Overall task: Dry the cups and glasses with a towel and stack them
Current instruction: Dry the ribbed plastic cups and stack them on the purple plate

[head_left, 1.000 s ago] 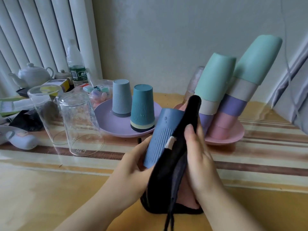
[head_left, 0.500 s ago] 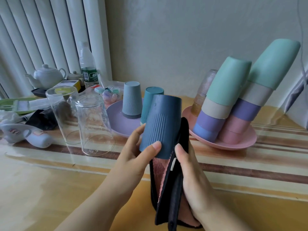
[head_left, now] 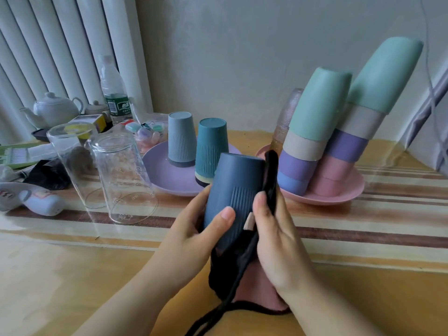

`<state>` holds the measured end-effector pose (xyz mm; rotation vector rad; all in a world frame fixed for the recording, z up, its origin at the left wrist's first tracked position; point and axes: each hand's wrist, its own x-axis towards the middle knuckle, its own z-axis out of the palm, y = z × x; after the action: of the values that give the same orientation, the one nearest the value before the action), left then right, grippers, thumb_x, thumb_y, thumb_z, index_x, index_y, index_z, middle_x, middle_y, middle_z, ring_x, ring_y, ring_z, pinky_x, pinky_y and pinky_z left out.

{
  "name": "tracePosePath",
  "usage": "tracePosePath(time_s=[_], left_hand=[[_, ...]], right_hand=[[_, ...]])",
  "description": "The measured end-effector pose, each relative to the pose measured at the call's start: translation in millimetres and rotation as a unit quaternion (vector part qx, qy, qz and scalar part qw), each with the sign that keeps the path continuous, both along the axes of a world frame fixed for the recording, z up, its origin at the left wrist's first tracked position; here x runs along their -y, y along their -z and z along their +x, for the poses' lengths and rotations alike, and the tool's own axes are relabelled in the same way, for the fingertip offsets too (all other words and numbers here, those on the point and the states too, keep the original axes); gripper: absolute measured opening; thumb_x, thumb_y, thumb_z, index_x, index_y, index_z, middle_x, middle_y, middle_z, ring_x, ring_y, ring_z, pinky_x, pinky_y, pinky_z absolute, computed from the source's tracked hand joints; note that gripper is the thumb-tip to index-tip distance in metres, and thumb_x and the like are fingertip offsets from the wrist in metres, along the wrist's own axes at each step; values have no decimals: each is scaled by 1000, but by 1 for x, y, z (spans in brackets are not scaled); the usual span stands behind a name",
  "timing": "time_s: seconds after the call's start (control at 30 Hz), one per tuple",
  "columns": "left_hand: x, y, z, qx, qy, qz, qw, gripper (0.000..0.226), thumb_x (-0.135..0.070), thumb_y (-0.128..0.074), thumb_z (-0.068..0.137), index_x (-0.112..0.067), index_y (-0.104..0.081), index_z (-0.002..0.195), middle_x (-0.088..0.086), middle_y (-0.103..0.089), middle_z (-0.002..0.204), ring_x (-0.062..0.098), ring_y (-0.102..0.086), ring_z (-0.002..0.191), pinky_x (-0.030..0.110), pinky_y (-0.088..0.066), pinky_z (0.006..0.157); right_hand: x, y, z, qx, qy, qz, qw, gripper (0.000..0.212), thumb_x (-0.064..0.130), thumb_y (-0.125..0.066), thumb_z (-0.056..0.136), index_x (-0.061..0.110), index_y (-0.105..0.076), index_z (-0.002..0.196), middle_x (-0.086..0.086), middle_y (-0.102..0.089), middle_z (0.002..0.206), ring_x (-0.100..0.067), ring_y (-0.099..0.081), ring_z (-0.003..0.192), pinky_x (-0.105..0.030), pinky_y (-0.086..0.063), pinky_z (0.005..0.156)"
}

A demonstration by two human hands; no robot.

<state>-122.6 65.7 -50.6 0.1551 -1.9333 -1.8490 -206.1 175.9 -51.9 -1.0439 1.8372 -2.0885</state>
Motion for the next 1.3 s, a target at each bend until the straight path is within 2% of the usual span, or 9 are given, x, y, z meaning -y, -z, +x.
tracePosePath(time_s=[0.17,0.3,0.47,0.6,0.7,0.9,1.1,1.2,1.3], left_hand=[[-2,5,2,19,62,62,996,38,-51,-61,74,-50,-66,112,-15,-68,119,3,-62,113,22,-50,90],[5,6,2,-16,19,106,994,41,-58,-64,68,-47,-69,107,-7,-70,117,10,-64,112,36,-44,95],[19,3,1,-22,-27,103,994,45,-57,-60,70,-41,-67,112,-1,-65,122,12,-62,113,34,-47,95],[15,2,-3,-53,-143,28,988,19,-50,-59,87,-36,-59,100,-7,-63,90,2,-60,81,11,-48,63],[5,1,-1,-54,-146,-30,987,31,-45,-56,91,-25,-56,116,-22,-67,99,-11,-61,91,5,-45,71],[13,4,-1,14,-169,-63,983,47,-62,-66,77,-36,-56,115,-26,-66,97,-7,-62,91,9,-47,74],[4,12,-5,89,-58,-118,987,56,-68,-59,68,-36,-58,115,-21,-69,102,-2,-64,96,22,-52,83],[-1,11,-4,81,-5,-105,991,53,-64,-56,70,-38,-57,116,-12,-69,108,7,-64,103,29,-51,90],[-7,6,-1,58,34,-53,996,38,-55,-60,75,-41,-62,110,-11,-70,109,6,-64,104,22,-52,87]], right_hand=[[-3,-4,-10,231,-135,-50,962,73,67,-63,72,23,-55,130,-7,-60,130,-26,-53,124,-51,-34,110],[-1,9,-2,130,-69,74,986,32,56,-39,90,32,-59,98,34,-65,77,20,-58,76,0,-43,72],[8,18,7,77,-30,102,991,60,73,-32,81,42,-50,129,31,-50,132,12,-37,128,-29,-24,115],[3,11,3,71,-7,33,997,33,55,-39,88,45,-53,117,40,-56,117,19,-46,115,-8,-33,99],[4,10,6,51,-12,46,998,25,52,-38,89,49,-50,111,43,-60,97,23,-51,98,-2,-36,85],[10,15,22,-8,-52,56,997,34,43,-32,97,52,-29,129,52,-36,127,24,-28,126,5,-22,95],[7,6,7,-32,33,30,999,64,56,-32,86,36,-22,146,12,-42,145,-5,-39,131,-24,-30,111],[-1,-8,-1,29,68,-4,997,55,58,-38,92,34,-34,142,30,-61,95,10,-55,91,-7,-40,91],[-5,-5,-8,100,67,-27,992,57,67,-42,80,36,-53,127,30,-60,118,10,-52,115,-26,-38,108]])
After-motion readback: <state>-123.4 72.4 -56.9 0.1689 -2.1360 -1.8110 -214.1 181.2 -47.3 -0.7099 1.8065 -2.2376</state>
